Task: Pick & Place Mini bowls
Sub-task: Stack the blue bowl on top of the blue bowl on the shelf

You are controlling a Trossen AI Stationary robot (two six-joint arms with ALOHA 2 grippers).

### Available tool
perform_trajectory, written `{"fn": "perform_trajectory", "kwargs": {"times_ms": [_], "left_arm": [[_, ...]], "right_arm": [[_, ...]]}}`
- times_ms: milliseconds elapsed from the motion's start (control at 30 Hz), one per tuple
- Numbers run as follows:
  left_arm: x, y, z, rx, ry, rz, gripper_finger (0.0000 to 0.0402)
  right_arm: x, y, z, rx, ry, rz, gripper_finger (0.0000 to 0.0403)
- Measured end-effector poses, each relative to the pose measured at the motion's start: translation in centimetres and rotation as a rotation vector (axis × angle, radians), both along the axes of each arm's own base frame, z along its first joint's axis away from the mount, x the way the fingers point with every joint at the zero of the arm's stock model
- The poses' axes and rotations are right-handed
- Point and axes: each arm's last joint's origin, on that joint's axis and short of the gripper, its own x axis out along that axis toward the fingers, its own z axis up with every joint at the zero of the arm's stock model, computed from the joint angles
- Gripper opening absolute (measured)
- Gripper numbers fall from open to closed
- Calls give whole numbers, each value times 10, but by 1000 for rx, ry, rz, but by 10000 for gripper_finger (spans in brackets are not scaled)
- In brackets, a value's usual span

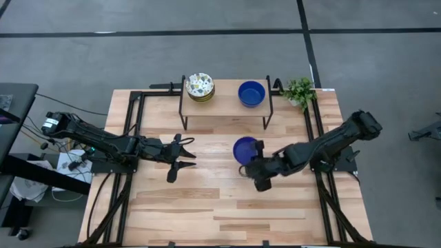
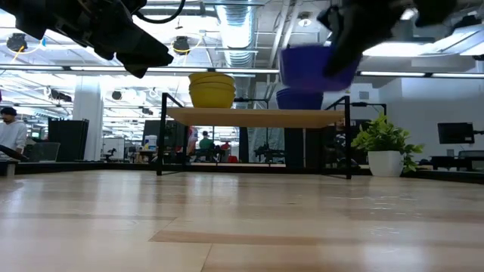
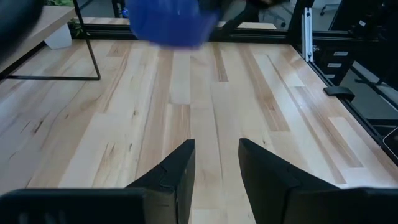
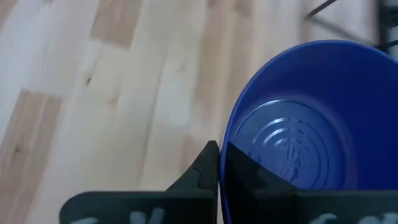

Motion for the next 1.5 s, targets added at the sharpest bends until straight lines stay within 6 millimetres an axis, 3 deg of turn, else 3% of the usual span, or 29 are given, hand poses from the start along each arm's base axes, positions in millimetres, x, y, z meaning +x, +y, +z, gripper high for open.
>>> {"fn": "perform_trajectory", "kwargs": {"times_ms": [300,567,967,1500], "left_arm": [[0,0,1,3,-8,0,121],[0,0,1,4,-11,-1,121],[0,0,1,5,-11,-1,121],[0,-1,1,5,-11,-4,121]], "right_arm": [[-30,-36,59,-16,-210,-30,0],[-29,-89,81,-91,-327,-133,0],[-19,-171,78,-80,-364,-330,0],[-13,-220,57,-9,-316,-407,0]]}}
